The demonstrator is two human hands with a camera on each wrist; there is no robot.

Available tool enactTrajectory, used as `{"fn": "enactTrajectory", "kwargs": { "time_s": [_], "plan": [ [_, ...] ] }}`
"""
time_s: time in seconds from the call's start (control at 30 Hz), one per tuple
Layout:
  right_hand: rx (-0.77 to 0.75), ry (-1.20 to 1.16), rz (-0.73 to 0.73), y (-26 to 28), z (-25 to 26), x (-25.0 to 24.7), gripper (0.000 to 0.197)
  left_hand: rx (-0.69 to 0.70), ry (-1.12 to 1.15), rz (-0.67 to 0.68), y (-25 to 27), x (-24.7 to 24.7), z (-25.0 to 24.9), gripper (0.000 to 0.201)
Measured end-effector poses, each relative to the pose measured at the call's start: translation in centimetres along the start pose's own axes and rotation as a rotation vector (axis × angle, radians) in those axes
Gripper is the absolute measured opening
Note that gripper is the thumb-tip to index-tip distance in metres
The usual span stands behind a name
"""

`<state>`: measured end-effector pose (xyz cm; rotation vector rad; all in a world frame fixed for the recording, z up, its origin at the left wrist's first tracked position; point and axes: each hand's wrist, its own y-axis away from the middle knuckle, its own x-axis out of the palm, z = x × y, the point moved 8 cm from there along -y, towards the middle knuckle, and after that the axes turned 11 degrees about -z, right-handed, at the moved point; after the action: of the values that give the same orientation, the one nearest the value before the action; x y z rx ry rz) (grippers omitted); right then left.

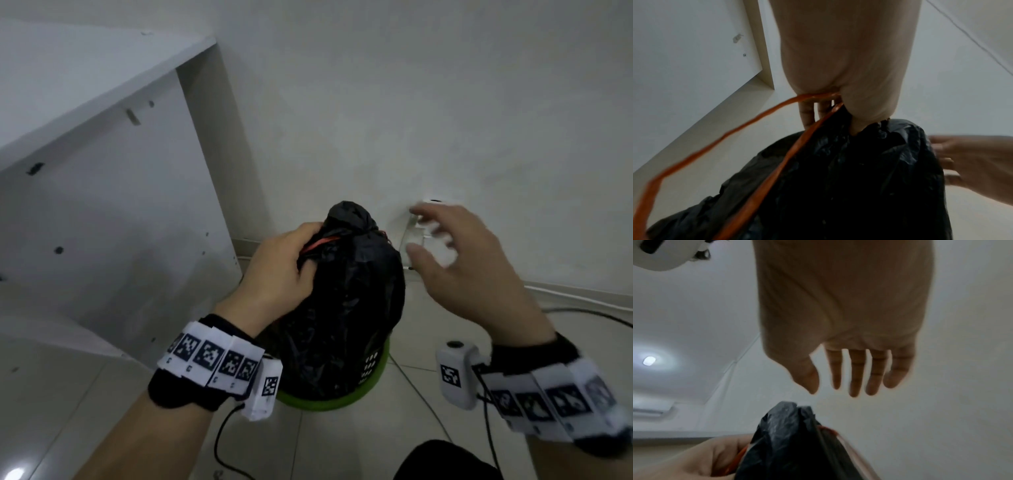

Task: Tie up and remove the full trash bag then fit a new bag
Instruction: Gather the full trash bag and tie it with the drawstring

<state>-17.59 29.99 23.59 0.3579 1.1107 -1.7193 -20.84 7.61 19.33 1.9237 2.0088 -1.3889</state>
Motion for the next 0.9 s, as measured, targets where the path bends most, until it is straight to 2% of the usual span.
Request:
{"fn": "enactTrajectory", "kwargs": {
  "time_s": [0.07, 0.1, 0.2, 0.27, 0.33, 0.43, 0.53, 0.63, 0.7, 0.77, 0.83, 0.9],
  "plan": [
    [0.021, -0.123, 0.236, -0.1, 0.6, 3.3, 0.043, 0.014, 0.053, -0.005, 0.2, -0.2, -0.6, 0.05],
    [0.018, -0.122, 0.306, 0.0, 0.8, 4.5, 0.036, 0.014, 0.084, -0.005, 0.3, -0.3, -0.7, 0.049],
    [-0.015, -0.216, 0.224, 0.0, 1.7, 5.0, 0.007, 0.008, 0.066, -0.023, 0.4, -1.2, -0.4, 0.047],
    [0.026, -0.336, 0.174, -0.1, 1.9, 4.2, 0.011, 0.003, -0.052, -0.08, 0.2, -2.7, 0.3, 0.044],
    [0.024, -0.349, 0.194, -0.1, 2.6, 3.7, 0.012, 0.023, -0.182, -0.119, -0.1, -4.2, 0.4, 0.039],
    [-0.102, -0.205, 0.223, -0.4, 3.8, 3.4, 0.012, 0.072, -0.387, -0.082, -0.6, -5.7, -0.7, 0.031],
    [-0.244, -0.061, 0.2, -1.1, 4.8, 3.0, 0.015, 0.055, -0.468, 0.01, -0.8, -6.3, -1.6, 0.038],
    [-0.455, 0.116, 0.188, -0.6, 6.9, 3.3, 0.012, 0.037, -0.438, 0.167, -0.7, -5.0, -2.1, 0.045],
    [-0.506, 0.122, 0.185, -0.2, 8.0, 3.5, 0.01, 0.01, -0.373, 0.221, -0.5, -4.3, -2.3, 0.049],
    [-0.474, 0.077, 0.116, -0.5, 8.1, 3.0, 0.013, -0.004, -0.338, 0.162, -0.5, -4.6, -2.0, 0.054],
    [-0.393, -0.04, 0.03, -0.8, 7.4, 1.9, 0.017, -0.034, -0.289, 0.098, -0.5, -5.2, -1.4, 0.051],
    [-0.355, -0.097, 0.056, 0.1, 7.1, 1.9, 0.031, -0.058, -0.241, 0.075, -0.5, -5.6, -1.0, 0.048]
  ]
}}
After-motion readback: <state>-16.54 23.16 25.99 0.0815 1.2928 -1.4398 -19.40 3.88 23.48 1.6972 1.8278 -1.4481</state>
